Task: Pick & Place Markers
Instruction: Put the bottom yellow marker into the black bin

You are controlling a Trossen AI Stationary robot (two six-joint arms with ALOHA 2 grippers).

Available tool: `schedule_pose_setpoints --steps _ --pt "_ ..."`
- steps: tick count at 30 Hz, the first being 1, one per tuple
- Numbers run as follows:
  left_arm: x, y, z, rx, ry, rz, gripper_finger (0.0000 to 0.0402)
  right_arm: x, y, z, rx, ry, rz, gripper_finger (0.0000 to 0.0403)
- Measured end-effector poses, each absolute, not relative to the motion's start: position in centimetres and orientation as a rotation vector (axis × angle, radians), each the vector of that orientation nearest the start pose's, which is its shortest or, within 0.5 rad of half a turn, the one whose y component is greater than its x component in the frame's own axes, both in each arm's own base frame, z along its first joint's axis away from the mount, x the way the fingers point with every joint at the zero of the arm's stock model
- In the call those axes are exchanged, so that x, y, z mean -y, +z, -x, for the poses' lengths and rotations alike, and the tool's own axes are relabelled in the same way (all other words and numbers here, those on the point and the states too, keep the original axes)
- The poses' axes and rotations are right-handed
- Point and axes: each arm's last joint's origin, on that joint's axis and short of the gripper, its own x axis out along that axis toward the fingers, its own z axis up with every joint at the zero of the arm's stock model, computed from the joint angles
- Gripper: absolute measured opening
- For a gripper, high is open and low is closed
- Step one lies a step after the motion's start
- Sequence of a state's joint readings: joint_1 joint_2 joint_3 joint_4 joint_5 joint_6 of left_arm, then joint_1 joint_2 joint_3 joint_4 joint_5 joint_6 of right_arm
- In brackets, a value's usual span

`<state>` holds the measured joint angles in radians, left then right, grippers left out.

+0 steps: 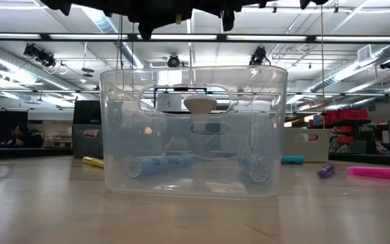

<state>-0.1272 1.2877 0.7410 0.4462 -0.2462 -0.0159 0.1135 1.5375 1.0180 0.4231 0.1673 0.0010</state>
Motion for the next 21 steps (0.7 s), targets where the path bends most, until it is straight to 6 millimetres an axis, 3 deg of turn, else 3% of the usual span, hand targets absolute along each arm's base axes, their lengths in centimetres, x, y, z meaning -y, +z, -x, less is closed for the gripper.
schedule_pose_setpoints --steps 6,11,21 --pt "2.9 27.2 -28.1 -0.093 0.122 -0.009 0.0033 -3.5 28.9 -34.8 -0.095 -0.054 0.013 0.0013" --pt "2.8 27.2 -28.1 -0.089 0.142 -0.008 0.0032 -3.5 28.9 -34.8 -0.095 -0.054 0.025 0.0022" --pt "2.6 28.1 -26.9 -0.09 0.308 0.025 0.0033 -3.2 28.7 -34.7 -0.121 -0.155 0.07 0.0125"
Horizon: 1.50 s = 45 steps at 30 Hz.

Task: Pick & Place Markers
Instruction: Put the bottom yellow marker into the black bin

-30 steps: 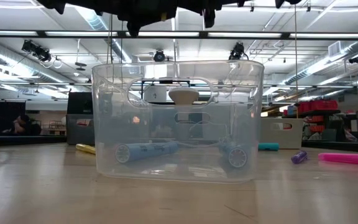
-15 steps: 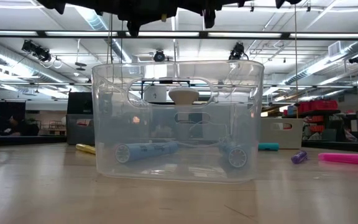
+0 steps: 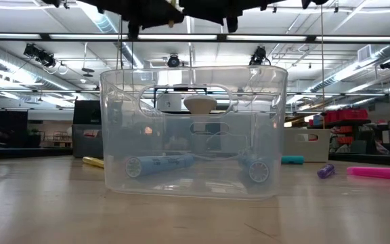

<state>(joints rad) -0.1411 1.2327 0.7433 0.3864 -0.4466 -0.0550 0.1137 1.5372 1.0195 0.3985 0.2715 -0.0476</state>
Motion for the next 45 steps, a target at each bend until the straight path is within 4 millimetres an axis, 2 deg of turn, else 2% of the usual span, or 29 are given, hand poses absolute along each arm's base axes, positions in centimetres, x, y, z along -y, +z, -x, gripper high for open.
schedule_pose_setpoints --steps 5,10,26,36,41,45 --pt "2.3 28.5 -25.2 -0.13 0.464 0.057 0.0033 -2.8 28.5 -34.7 -0.147 -0.172 0.081 0.0174" --pt "2.2 28.6 -23.4 -0.182 0.592 0.114 0.0033 -2.1 28.1 -34.7 -0.177 -0.193 0.069 0.0198" --pt "1.2 25.4 -16.4 -0.474 0.946 0.426 0.0033 -1.7 28.1 -34.7 -0.188 -0.2 0.122 0.0204" --pt "0.3 24.2 -14.5 -0.612 1.103 0.605 0.0033 -1.7 28.1 -34.7 -0.186 -0.2 0.127 0.0204" --pt "-1.4 24.0 -14.3 -0.701 1.152 0.672 0.0033 -1.7 28.2 -34.8 -0.175 -0.2 0.125 0.0204" --pt "-3.6 23.9 -14.1 -0.779 1.186 0.709 0.0033 -1.7 28.3 -34.8 -0.164 -0.201 0.123 0.0204"
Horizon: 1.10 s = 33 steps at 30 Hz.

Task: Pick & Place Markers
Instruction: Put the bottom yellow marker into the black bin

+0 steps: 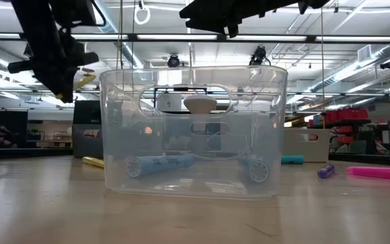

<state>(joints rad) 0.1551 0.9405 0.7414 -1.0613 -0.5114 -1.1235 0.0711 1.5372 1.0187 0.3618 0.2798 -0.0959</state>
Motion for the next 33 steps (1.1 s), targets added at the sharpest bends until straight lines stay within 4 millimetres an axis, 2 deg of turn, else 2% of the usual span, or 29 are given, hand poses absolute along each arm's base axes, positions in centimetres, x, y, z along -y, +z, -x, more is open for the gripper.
schedule_pose_setpoints --steps 3,11,17,21,29,33 --pt "-5.6 23.9 -14.0 -0.801 1.176 0.739 0.0033 -1.7 28.3 -34.8 -0.162 -0.201 0.122 0.0204" --pt "-11.0 24.7 -13.2 -0.67 1.086 0.865 0.0033 -1.7 28.3 -34.8 -0.162 -0.2 0.122 0.0204" --pt "-13.5 24.8 -11.4 -0.596 1.087 0.96 0.0033 -1.7 28.3 -34.8 -0.162 -0.2 0.122 0.0204" --pt "-15.0 24.6 -11.0 -0.602 1.093 1.009 0.0033 -1.7 28.4 -34.8 -0.154 -0.201 0.121 0.0204" --pt "-18.7 24.3 -12.7 -0.683 1.119 1.049 0.0033 -1.7 28.4 -34.8 -0.152 -0.201 0.12 0.0204" --pt "-20.3 23.4 -13.9 -0.745 1.123 1.07 0.0033 -1.7 28.4 -34.8 -0.152 -0.201 0.12 0.0204"
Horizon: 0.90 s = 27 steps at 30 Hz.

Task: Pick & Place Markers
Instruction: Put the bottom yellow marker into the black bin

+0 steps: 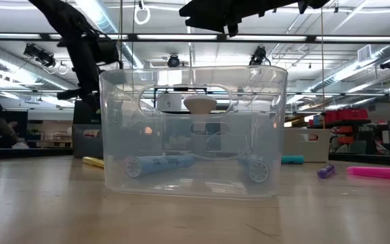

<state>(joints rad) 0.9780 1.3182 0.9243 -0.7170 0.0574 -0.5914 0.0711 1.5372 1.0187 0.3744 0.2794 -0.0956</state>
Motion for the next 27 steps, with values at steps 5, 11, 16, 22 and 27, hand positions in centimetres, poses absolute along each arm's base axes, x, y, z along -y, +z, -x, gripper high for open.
schedule_pose_setpoints --steps 5,11,16,22,27 --pt "-21.5 21.1 -14.7 -0.84 1.156 1.129 0.0033 -1.7 28.4 -34.8 -0.152 -0.201 0.12 0.0204" --pt "-22.1 19.0 -15.3 -0.929 1.191 1.141 0.0033 -1.7 28.4 -34.8 -0.154 -0.2 0.134 0.0204" --pt "-22.5 17.5 -15.6 -0.978 1.217 1.168 0.0033 -1.7 28.4 -34.8 -0.155 -0.199 0.138 0.0204" --pt "-22.8 16.2 -16.1 -1.015 1.215 1.172 0.0033 -1.7 28.4 -34.8 -0.155 -0.199 0.138 0.0204" --pt "-22.8 15.8 -16.2 -1.031 1.205 1.177 0.0039 -1.7 28.4 -34.8 -0.156 -0.2 0.139 0.0204"
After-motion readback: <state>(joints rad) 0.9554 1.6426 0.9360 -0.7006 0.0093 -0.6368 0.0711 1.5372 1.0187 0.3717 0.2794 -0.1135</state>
